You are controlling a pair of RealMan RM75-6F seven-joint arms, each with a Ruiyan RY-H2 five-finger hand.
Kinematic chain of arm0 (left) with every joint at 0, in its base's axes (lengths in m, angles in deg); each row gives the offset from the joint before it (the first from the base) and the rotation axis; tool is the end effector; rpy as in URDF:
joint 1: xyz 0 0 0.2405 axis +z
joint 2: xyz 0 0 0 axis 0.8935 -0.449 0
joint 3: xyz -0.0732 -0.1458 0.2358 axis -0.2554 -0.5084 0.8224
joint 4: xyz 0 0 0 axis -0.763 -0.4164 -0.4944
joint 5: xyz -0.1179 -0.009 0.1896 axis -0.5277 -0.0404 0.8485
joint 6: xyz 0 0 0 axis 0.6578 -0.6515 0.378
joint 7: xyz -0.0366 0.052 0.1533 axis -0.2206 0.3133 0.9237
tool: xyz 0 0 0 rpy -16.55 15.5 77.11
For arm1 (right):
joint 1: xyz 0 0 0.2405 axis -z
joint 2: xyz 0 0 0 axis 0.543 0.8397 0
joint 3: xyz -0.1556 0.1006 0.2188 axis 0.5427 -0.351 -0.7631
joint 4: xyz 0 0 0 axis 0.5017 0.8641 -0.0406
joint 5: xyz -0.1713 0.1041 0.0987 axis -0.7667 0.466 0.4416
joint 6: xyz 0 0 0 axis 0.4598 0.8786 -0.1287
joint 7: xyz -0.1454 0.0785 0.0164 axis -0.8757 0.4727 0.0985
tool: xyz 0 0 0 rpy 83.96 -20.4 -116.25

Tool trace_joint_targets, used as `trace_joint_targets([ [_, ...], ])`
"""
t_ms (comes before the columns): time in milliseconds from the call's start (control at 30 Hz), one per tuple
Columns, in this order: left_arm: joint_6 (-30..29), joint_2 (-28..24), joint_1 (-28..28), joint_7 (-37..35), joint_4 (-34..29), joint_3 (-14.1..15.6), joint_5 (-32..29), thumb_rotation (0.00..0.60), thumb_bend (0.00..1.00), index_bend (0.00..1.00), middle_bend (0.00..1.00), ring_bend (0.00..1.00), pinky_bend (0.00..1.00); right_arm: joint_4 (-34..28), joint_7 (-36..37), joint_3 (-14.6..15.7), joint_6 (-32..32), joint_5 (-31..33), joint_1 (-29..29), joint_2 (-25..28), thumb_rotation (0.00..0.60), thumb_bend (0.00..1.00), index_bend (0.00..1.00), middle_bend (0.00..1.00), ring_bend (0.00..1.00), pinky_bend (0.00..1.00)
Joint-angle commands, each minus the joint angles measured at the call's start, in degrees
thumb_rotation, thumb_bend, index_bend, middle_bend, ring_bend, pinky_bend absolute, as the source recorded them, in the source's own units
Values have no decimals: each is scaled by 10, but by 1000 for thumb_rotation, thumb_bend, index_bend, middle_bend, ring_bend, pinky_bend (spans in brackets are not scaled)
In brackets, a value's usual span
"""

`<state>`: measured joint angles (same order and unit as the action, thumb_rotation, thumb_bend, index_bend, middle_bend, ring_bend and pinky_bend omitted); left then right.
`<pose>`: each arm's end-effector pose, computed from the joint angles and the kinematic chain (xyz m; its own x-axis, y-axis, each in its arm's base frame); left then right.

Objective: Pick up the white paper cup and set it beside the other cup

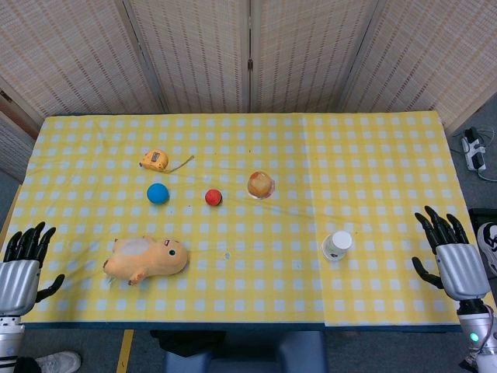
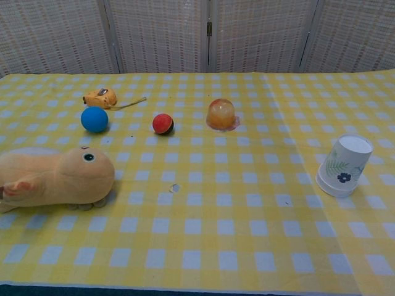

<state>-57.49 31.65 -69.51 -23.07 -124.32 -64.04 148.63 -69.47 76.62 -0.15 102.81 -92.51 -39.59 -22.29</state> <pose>-0.3393 0.2170 0.1500 0.5306 -0.0112 0.8475 0.8476 0.0147 -0.5304 -0.3358 -0.2207 0.1621 0.4162 -0.0248 0.9089 -0.9084 -0.0554 0.4144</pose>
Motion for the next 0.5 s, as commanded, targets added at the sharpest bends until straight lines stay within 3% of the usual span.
trace_joint_targets([
  [33,-3,4,-2,-1,4,-2,2,600,310,38,0,0,0,-2,-1,0,-1,0,-1,0,600,400,0,38,114,0],
  [500,-12,7,4,-9,11,3,10,600,311,38,0,0,0,-3,8,5,-2,-9,-4,4,600,400,0,63,134,7],
])
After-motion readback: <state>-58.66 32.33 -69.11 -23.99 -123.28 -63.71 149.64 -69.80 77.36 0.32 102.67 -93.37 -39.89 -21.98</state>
